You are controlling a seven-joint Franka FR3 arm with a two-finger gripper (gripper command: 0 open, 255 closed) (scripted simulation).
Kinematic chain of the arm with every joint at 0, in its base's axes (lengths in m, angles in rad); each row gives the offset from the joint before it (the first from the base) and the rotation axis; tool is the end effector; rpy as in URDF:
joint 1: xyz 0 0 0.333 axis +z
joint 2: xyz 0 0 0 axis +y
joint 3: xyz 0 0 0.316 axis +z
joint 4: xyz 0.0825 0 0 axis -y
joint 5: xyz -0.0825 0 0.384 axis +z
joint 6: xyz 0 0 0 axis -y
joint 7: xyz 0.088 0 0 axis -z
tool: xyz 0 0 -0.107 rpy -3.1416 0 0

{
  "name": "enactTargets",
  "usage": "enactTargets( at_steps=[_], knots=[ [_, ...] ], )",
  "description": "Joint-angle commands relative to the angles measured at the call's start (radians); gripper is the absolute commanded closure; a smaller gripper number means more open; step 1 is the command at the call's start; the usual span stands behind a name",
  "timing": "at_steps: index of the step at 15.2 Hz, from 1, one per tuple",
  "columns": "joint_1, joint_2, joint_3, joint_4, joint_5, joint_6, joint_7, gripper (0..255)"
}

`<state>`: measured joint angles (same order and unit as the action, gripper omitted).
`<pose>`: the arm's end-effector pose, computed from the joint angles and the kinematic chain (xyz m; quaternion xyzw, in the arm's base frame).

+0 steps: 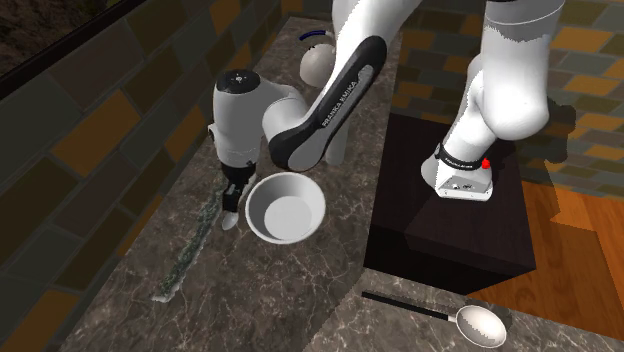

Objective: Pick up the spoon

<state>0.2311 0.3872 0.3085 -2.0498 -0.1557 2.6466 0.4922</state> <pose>0.5304 0.3142 0.2798 -0.9907 -0.0701 -0.0955 0.0671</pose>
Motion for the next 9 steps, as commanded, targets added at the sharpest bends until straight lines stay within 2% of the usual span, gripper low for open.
enactTargets(
  at_steps=[1, 4, 9],
  knots=[
    [0.031, 0.07, -0.018, 0.073, -0.032, 0.01, 0.027, 0],
    [0.079, 0.18, -0.045, 0.196, -0.069, 0.017, 0.057, 0],
    [0.093, 0.224, -0.061, 0.205, -0.083, 0.053, 0.067, 0]
  ],
)
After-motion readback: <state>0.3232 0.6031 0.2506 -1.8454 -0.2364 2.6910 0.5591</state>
